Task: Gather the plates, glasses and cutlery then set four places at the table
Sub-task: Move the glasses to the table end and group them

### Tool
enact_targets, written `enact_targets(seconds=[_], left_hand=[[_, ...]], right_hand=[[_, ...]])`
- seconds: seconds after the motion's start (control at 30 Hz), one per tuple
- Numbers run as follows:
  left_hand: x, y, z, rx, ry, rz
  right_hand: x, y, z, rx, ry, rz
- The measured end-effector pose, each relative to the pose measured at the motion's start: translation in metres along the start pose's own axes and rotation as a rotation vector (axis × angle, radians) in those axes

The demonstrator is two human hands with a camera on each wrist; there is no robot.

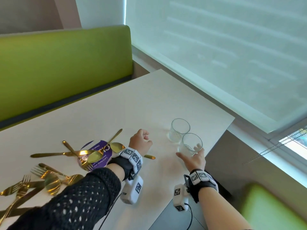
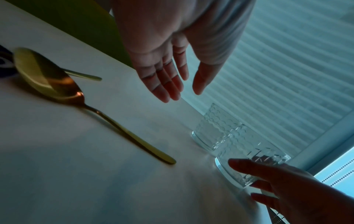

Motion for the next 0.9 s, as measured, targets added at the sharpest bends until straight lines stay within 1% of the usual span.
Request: enact_targets(seconds=[0.1,0.17,0.3,0.43,0.6,0.7,0.8,0.9], left_hand=[[-0.003,0.015,-0.009,0.021,-0.014,-0.006],[-0.008,0.026,-0.015,0.048,-0.014,-0.021],[-0.027,0.051,-0.03,0.095,0.022,-0.053],[-0.047,0.077,-0.041,0.134,0.057,0.0],[-0.059,0.103,-0.053,0.157,0.046,0.05],[-0.059,0.112,-0.057,0.136,0.021,0.114],[-0.059,0.113,-0.061,0.104,0.034,0.112],[-0.056,0.11,-0.055,0.128,0.057,0.097]], right_hand=[[0.002,-0.001,-0.006,-0.037,-0.026,-0.01],[0.002,0.0,-0.01,-0.033,-0.032,0.014],[0.002,-0.005,-0.014,-0.058,-0.012,0.01],[0.003,-0.018,-0.017,-0.086,-0.001,-0.016],[0.007,-0.036,-0.023,-0.104,-0.014,-0.014],[0.005,-0.046,-0.026,-0.115,-0.027,0.013],[0.003,-0.053,-0.026,-0.127,-0.025,0.028],[-0.002,-0.055,-0.019,-0.122,-0.015,0.023]])
Point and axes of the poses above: each hand's wrist, its own z-axis away from the middle knuckle, its own y-axis out of the palm, x = y × z, the point moved 7 cm from there along -z, towards the middle knuckle, and after that the axes turned 5 degrees about -z, right-handed, at the moved point
